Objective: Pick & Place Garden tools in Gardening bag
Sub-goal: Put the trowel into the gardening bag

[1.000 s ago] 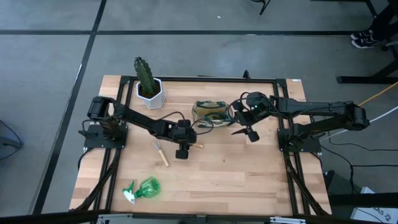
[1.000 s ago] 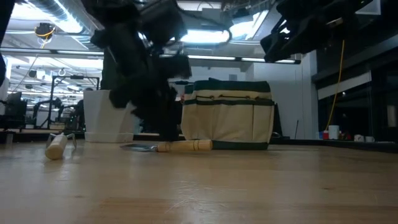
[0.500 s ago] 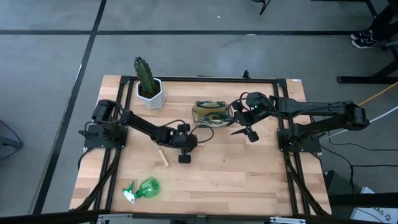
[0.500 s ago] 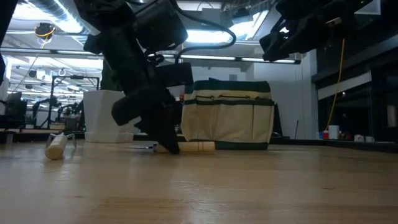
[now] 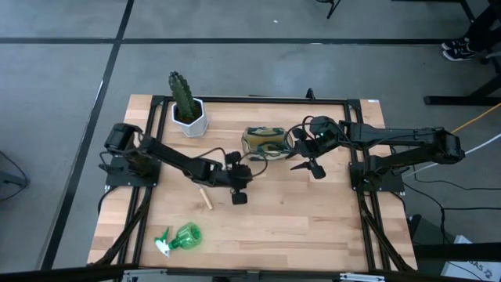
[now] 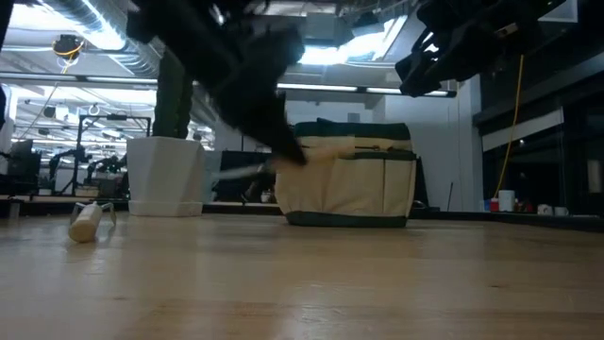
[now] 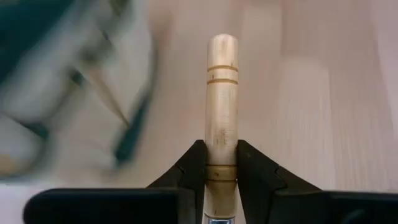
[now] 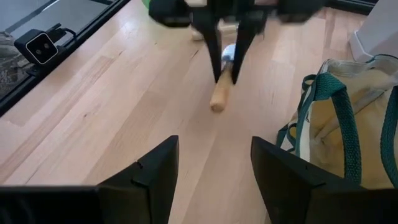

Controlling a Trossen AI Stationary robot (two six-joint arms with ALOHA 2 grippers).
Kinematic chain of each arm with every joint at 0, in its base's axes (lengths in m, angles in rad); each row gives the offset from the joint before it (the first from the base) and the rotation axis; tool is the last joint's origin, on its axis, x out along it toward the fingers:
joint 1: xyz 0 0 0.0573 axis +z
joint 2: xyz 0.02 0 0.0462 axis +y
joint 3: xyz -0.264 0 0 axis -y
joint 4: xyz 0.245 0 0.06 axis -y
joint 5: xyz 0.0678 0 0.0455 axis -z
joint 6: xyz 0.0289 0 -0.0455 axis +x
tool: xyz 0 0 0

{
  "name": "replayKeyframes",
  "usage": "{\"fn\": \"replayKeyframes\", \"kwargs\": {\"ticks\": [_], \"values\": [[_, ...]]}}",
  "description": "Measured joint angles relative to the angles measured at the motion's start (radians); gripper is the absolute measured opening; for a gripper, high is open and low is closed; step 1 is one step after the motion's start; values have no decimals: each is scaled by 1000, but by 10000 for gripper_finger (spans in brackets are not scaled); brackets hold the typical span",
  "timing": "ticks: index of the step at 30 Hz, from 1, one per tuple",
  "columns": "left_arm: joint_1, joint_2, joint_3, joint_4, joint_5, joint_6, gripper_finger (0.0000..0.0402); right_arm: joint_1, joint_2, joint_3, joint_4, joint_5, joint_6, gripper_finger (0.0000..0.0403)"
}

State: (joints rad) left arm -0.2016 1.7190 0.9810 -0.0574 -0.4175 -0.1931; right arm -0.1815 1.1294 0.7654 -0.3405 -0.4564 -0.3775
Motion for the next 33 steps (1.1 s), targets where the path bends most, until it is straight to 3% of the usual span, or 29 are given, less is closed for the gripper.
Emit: {"fn": "replayKeyframes", "kwargs": {"ticks": [6,9,13,17,23,28,33], "values": [[12,-111,0,158,-163,150,58,0,0,0,2,0,0,202],[45,-136,1,327,-174,239,58,0,0,0,9,0,0,202],[98,-136,2,480,-142,334,58,0,0,0,11,0,-2,202],[157,-134,2,517,-130,345,58,1,0,0,18,0,-5,202],[243,-53,2,733,55,338,58,1,0,0,34,1,-6,201],[274,27,1,874,100,405,58,1,0,0,34,1,-12,201],[301,72,1,908,162,435,58,1,0,0,34,1,-13,201]]}}
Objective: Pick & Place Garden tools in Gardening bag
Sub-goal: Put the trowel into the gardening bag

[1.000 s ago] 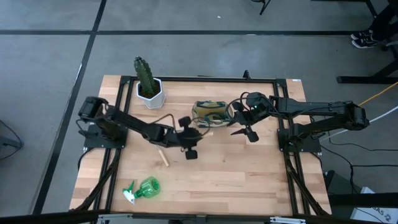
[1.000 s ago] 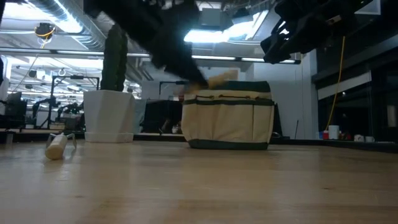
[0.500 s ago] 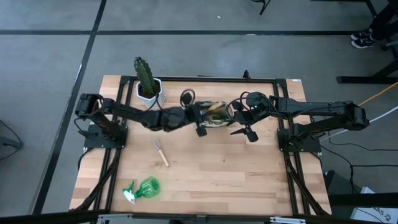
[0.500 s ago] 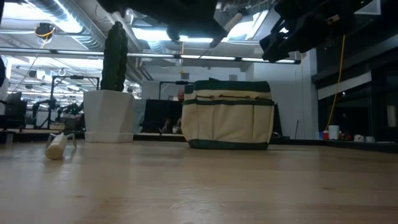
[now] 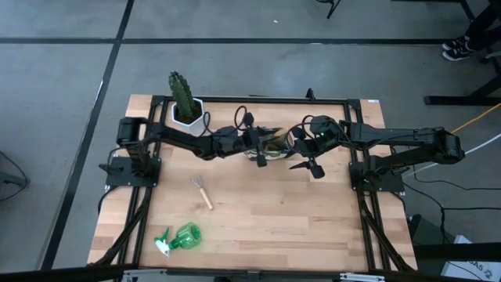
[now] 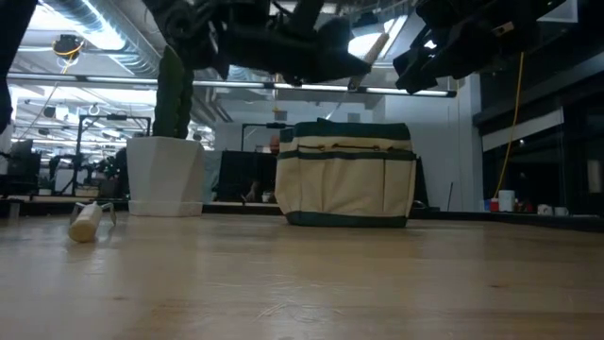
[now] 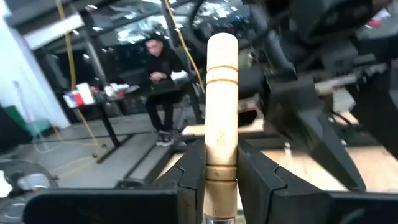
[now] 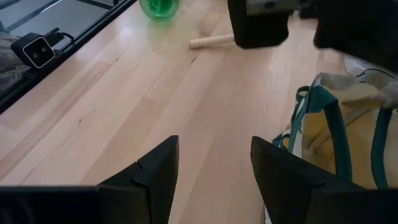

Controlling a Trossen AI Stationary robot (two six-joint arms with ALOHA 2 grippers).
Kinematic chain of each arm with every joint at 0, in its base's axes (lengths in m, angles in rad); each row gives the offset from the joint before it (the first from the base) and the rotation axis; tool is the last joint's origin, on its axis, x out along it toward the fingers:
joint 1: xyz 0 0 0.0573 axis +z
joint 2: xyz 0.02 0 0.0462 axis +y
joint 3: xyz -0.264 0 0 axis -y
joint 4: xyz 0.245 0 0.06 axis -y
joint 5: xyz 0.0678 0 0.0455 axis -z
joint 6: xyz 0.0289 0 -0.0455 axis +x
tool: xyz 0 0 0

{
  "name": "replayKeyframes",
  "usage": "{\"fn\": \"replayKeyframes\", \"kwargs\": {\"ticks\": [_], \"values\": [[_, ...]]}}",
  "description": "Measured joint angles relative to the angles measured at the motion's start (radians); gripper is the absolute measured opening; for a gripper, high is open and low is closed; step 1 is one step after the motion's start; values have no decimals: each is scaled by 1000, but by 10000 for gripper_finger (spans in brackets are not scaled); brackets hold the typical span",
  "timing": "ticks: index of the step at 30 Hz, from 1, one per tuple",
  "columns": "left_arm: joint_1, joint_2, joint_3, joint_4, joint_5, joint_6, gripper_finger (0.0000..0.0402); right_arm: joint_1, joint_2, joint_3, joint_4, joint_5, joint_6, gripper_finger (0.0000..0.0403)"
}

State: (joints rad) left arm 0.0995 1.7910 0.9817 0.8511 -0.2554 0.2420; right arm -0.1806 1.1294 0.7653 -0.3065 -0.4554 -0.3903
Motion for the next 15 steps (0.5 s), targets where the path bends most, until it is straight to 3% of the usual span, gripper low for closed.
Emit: {"fn": "replayKeyframes", "kwargs": {"ticks": [9,15], "values": [[10,30,0,-20,18,51,58,0,0,0,0,2,-18,201],[10,30,-5,-100,-30,67,67,0,0,0,-6,10,-26,201]]}}
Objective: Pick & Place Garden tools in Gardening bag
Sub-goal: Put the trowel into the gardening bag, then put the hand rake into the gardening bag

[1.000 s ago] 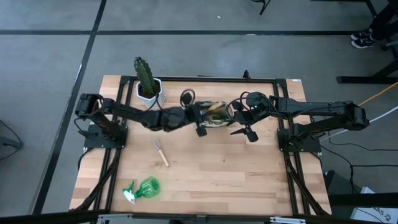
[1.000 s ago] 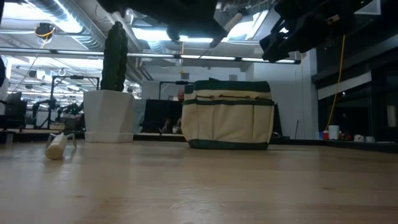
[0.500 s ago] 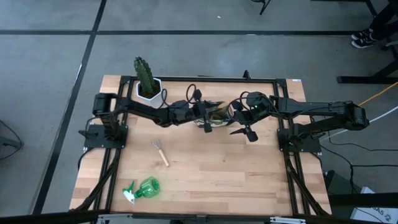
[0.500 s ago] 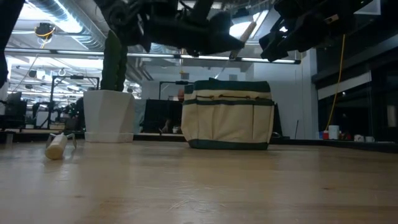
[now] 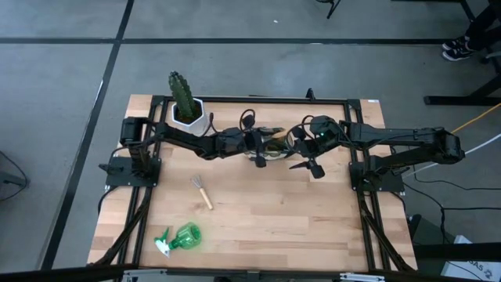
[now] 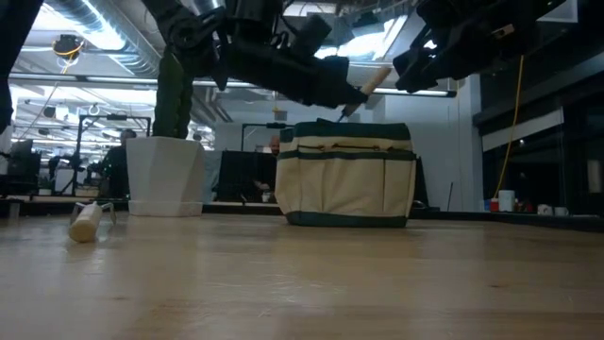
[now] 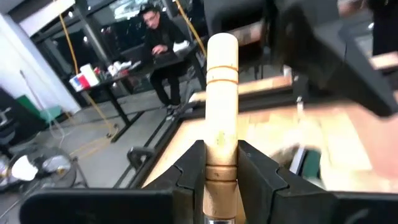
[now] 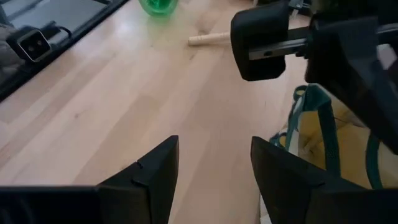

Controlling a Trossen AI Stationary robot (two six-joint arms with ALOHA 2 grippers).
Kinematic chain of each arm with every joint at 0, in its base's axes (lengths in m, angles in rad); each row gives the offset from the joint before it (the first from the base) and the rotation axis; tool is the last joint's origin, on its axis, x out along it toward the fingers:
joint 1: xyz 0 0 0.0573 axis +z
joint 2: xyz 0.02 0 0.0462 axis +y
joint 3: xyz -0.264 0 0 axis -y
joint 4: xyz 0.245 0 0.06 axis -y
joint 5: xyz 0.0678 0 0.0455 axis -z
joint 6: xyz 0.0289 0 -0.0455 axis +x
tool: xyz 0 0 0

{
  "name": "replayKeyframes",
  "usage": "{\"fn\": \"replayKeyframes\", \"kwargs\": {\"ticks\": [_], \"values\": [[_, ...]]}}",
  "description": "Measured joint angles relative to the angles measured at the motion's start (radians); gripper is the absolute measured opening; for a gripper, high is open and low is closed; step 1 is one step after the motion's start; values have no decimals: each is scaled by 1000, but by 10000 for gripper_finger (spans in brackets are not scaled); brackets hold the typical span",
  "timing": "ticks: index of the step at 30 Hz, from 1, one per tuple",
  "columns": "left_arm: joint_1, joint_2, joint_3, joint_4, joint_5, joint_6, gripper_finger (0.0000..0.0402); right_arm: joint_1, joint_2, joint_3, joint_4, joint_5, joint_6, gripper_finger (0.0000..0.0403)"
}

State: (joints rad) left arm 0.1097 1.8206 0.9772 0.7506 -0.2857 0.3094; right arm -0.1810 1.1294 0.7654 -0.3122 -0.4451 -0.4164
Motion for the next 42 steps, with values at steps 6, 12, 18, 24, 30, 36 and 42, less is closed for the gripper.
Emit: {"fn": "replayKeyframes", "kwargs": {"ticks": [6,12,18,24,30,36,42], "values": [[4,0,-11,-23,-12,-7,68,-3,0,0,-5,8,-11,201],[4,-4,-11,-92,-12,8,87,-3,0,0,-5,24,-18,201],[5,-7,-11,-113,-53,11,97,-3,0,0,-5,126,-14,202],[5,-11,-11,-114,-133,19,104,-3,0,0,-5,136,-11,202],[5,-33,20,-117,-120,17,136,-3,0,0,2,138,-11,202],[-18,-109,38,-232,-83,-12,168,-3,0,0,4,139,-11,202],[-75,-224,38,-414,-82,-77,175,-3,0,0,2,139,-11,202]]}}
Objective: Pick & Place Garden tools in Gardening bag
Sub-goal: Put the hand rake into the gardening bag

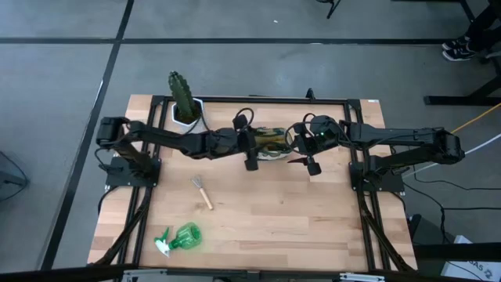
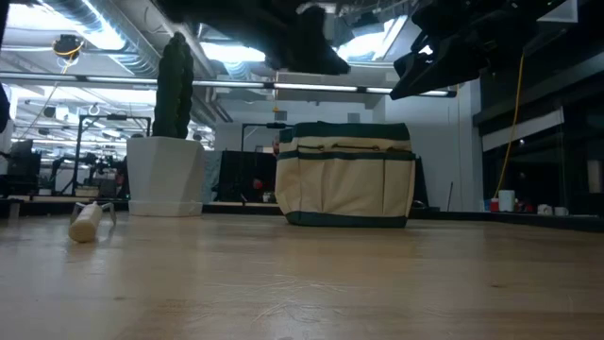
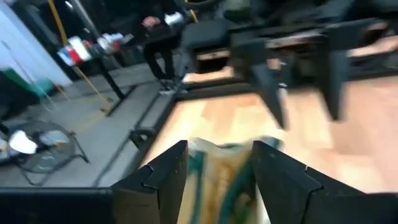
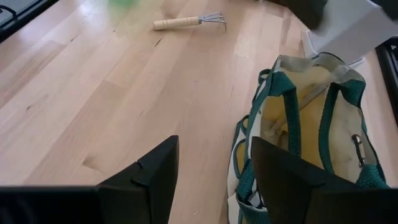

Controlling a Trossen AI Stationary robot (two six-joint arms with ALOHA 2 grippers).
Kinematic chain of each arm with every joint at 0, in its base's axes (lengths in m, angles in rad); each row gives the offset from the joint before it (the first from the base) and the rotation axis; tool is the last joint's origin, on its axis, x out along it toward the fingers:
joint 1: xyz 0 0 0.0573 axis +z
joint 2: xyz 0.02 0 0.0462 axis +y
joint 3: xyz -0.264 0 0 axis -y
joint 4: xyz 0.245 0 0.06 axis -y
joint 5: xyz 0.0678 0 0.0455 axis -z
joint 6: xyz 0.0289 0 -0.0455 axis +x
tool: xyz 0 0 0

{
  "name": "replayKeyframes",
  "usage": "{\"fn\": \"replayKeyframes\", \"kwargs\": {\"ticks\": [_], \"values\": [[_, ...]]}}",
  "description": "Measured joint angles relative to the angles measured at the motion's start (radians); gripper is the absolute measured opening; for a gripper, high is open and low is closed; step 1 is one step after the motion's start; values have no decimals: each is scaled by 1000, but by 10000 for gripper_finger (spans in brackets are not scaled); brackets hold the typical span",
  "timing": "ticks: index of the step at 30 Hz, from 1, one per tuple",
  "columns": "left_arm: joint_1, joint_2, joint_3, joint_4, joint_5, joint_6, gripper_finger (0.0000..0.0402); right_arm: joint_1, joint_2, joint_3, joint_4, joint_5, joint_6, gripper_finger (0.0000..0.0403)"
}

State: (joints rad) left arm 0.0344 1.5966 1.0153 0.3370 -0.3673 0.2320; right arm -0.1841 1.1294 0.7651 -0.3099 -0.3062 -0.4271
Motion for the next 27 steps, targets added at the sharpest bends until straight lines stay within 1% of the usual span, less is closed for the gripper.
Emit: {"fn": "replayKeyframes", "kwargs": {"ticks": [3,7,12,15,22,27], "values": [[-44,-61,0,-96,-2,-69,172,0,0,0,0,-1,0,202],[-110,-127,0,-233,-17,-202,166,0,0,0,0,-6,-1,202],[-204,-160,0,-368,-134,-426,158,0,0,0,0,-9,-2,202],[-256,-160,0,-428,-168,-563,153,0,0,0,0,-9,-3,202],[-347,-160,0,-560,-170,-924,147,0,0,0,0,-9,46,202],[-408,-160,0,-750,-113,-1280,147,0,0,0,0,-10,46,202]]}}
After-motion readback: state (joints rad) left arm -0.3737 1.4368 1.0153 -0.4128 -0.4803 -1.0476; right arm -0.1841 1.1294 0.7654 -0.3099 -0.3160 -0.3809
